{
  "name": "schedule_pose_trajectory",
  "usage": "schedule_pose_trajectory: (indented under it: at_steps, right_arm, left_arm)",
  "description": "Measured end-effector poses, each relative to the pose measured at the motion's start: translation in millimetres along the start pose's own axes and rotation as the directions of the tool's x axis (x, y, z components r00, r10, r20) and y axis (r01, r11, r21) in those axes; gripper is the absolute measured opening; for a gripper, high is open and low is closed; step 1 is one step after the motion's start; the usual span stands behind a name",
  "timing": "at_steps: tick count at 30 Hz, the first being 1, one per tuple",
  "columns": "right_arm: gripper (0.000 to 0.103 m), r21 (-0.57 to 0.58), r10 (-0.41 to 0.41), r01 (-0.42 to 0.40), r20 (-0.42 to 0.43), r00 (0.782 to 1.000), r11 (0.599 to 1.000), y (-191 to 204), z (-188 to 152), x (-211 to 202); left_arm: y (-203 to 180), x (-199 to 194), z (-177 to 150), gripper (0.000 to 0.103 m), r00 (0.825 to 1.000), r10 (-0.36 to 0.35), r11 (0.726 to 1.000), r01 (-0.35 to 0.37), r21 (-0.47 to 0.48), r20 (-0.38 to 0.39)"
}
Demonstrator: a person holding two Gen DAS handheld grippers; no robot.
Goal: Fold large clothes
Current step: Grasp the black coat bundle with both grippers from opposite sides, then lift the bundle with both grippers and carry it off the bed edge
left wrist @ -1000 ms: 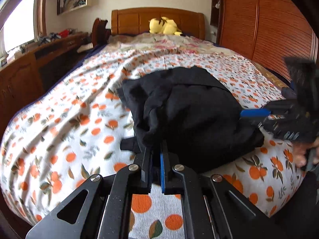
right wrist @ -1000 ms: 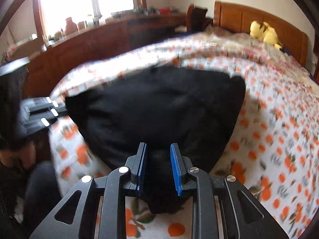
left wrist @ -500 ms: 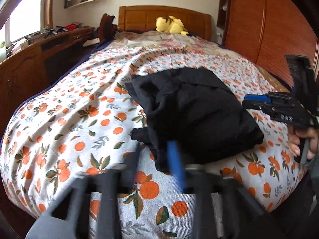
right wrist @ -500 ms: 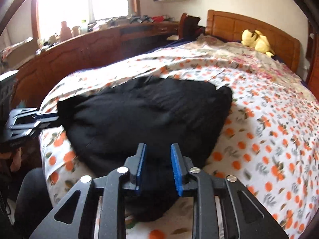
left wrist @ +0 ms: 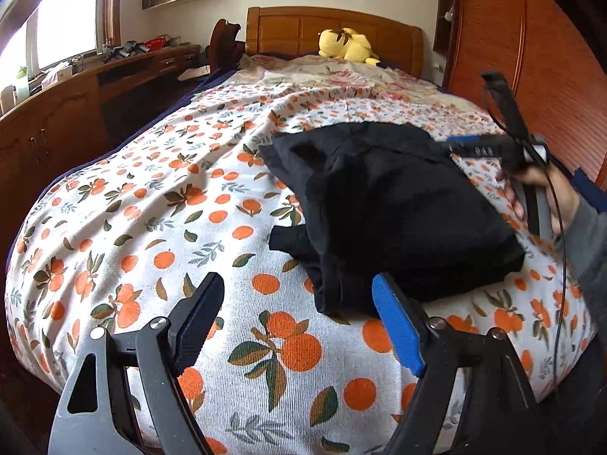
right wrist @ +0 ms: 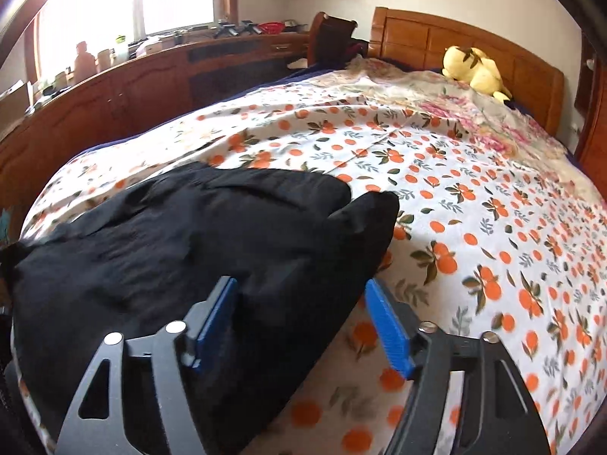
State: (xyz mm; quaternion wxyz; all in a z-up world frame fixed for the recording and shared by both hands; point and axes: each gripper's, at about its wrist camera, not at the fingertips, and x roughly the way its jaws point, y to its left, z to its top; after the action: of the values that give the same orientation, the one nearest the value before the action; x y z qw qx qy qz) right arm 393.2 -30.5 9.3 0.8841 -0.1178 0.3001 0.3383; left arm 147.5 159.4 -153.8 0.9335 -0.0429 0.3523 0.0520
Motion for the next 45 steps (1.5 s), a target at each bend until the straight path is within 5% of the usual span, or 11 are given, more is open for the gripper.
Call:
schedule_pose_trajectory:
  at_steps: [8,14,26,30,39,45]
  right_arm:
    - [0.087,0.072,0.038,-0.034,-0.049,0.998,0.997,-9,12,49]
    - [0.092,0.111,0.083,-0.074,-0.077,0.994,0.991,-17,17,66]
    - [0.093,0.216,0.165,-0.131,-0.152,0.974,0.968,-33,24,91]
    - [0.089,0.261,0.2,-0.156,-0.152,0.968,0.953,-35,22,95]
    - [0.08,0.301,0.229,-0.177,-0.149,0.962,0.937,-38,21,98]
    - [0.054,0.326,0.22,-0.176,-0.104,0.97,0.929,-38,20,87]
  left_arm:
    - [-5,15,0,0.081,1.0,-0.008,1.0,0.008,0.026,-0.023]
    - [-8,22,-2,0.066,0.998,-0.047,0.999,0.048,0.023,-0.037]
    - [-13,25,-1,0.062,0.997,-0.069,0.998,0.069,0.012,-0.042]
    - [-15,24,-2,0.053,0.995,-0.089,0.996,0.09,0.01,-0.048]
    - [-14,32,-5,0.052,0.991,-0.12,0.993,0.119,-0.027,-0.066]
    - [-11,38,-4,0.027,0.982,-0.169,0.984,0.163,-0.072,-0.088]
